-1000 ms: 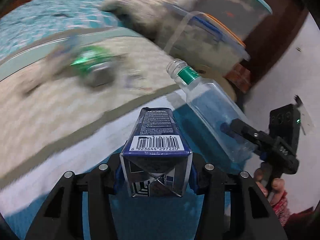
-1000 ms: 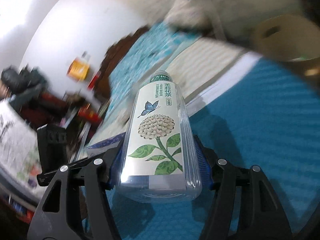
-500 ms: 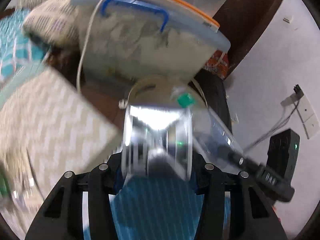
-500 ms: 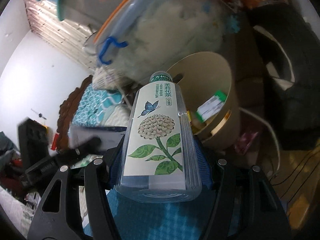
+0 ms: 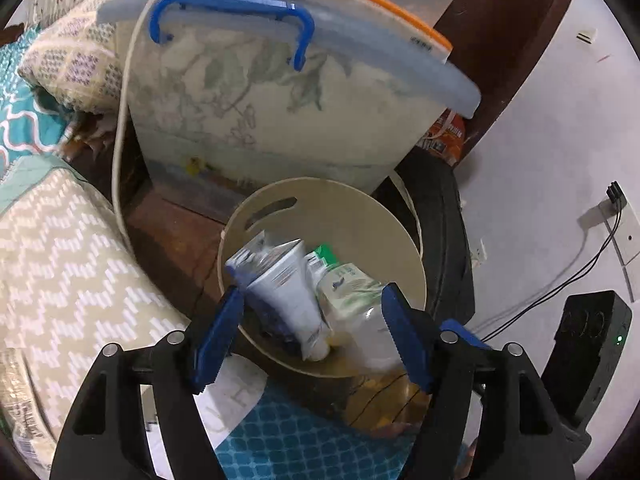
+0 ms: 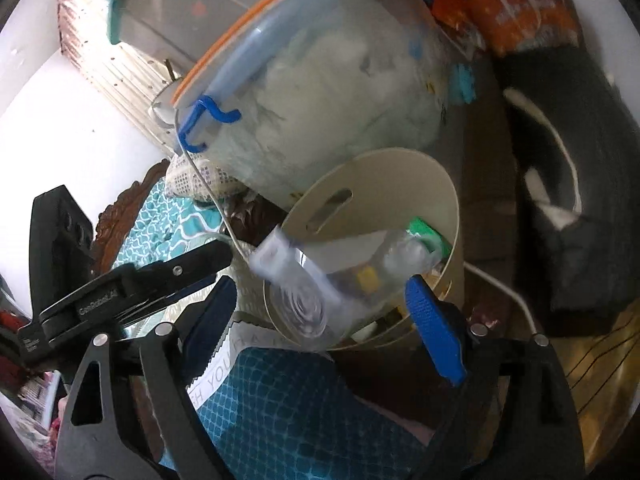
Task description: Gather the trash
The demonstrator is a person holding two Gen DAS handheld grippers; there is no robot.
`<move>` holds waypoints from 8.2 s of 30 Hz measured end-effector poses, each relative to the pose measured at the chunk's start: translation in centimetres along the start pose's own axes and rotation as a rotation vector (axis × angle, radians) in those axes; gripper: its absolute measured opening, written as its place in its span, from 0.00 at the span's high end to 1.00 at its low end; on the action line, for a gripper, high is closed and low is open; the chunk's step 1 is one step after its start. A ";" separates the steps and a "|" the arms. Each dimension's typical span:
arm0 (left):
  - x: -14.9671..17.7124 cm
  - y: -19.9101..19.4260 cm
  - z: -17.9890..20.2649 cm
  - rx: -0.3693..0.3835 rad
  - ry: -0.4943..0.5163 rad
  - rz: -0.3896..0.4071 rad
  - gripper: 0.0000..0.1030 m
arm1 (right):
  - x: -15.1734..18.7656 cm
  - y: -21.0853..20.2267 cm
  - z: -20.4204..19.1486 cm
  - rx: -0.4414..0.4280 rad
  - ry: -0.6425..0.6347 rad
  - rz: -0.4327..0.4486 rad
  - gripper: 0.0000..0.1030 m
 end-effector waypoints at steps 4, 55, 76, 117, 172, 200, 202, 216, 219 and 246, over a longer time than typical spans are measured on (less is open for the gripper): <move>1.6 -3.0 -2.0 0.032 -0.027 0.042 0.34 | 0.7 -1.5 -1.8 -0.010 -0.041 0.062 0.16; 33.7 -25.0 -33.1 -0.230 -0.655 0.089 0.59 | 26.2 15.0 -32.8 -0.550 -0.472 -0.825 0.68; 37.5 -27.1 -24.6 -0.284 -0.556 0.061 0.38 | 28.3 2.2 -23.6 -0.479 -0.428 -0.692 0.22; 31.2 -22.2 -17.0 -0.223 -0.270 0.041 0.60 | 25.5 0.2 -20.8 -0.251 -0.639 -0.532 0.38; 51.2 -41.7 -17.7 -0.990 -0.835 0.102 0.08 | 34.1 0.7 -38.5 -0.754 -0.529 -0.698 0.03; 51.9 -42.6 -17.2 -0.875 -0.765 0.232 0.08 | 36.6 -8.2 -34.0 -0.483 -0.561 -0.657 0.03; 51.5 -42.5 -17.1 -0.872 -0.750 0.231 0.08 | 36.2 -8.5 -33.2 -0.471 -0.540 -0.648 0.03; 50.1 -42.0 -16.2 -0.917 -0.731 0.196 0.08 | 33.9 -10.3 -30.2 -0.478 -0.456 -0.609 0.03; 49.8 -42.2 -15.6 -0.947 -0.717 0.194 0.08 | 33.5 -10.7 -30.0 -0.489 -0.445 -0.596 0.03; 47.0 -39.8 -16.5 -0.977 -0.664 0.123 0.08 | 32.0 -9.1 -28.3 -0.496 -0.377 -0.588 0.03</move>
Point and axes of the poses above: each gripper's, at about its wrist camera, not at the fingertips, and y roughly the way its jaws point, z to its right, x to its underside, the point moved 1 cm from there along y, roughly the way its jaws point, and after that the axes turned 12 degrees about -x, right-handed, at the moved point
